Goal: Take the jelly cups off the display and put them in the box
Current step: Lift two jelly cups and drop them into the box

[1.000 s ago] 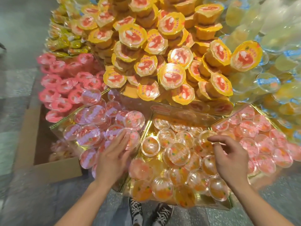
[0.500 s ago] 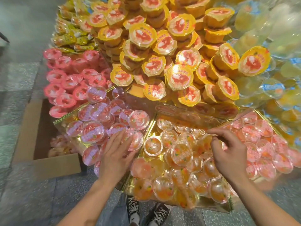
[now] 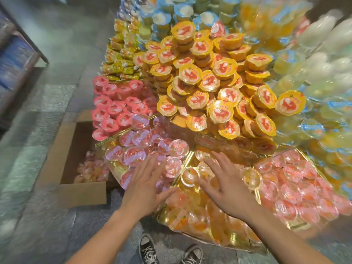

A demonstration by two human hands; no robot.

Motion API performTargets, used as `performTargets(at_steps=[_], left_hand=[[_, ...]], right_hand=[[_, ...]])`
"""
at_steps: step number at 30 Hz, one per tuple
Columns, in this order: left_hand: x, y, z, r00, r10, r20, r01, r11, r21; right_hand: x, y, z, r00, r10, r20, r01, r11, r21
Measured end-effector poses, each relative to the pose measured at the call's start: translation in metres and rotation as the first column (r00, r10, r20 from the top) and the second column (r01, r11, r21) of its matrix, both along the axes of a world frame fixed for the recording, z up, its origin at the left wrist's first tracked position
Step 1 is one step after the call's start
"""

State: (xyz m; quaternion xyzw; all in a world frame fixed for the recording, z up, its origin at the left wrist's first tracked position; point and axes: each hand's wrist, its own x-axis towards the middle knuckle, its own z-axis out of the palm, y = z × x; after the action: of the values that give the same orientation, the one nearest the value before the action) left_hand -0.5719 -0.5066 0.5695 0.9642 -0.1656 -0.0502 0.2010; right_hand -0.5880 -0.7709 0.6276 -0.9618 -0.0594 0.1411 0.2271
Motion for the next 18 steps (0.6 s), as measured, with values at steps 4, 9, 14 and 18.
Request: performTargets(at_steps=[4, 9, 14, 18], left_hand=[[0.001, 0.023, 0.044, 0.997, -0.021, -0.075, 0.029, 0.994, 0.107], [0.005, 0.073, 0.078, 0.995, -0.036, -0.089, 0.052, 0.983, 0.177], [0.010, 0.138, 0.104, 0.995, -0.051, -0.081, 0.063, 0.987, 0.148], [0.025, 0.200, 0.128, 0.991, -0.099, -0.091, 0.113, 0.979, 0.172]], right_hand=[[0.005, 0.034, 0.027, 0.993, 0.087, -0.085, -0.100, 0.980, -0.170], [0.006, 0.085, 0.055, 0.994, 0.076, -0.083, -0.092, 0.973, -0.214], [0.007, 0.150, 0.061, 1.000, 0.026, 0.009, -0.023, 0.967, -0.255], [0.014, 0.217, 0.068, 0.999, -0.011, 0.053, 0.025, 0.963, -0.268]])
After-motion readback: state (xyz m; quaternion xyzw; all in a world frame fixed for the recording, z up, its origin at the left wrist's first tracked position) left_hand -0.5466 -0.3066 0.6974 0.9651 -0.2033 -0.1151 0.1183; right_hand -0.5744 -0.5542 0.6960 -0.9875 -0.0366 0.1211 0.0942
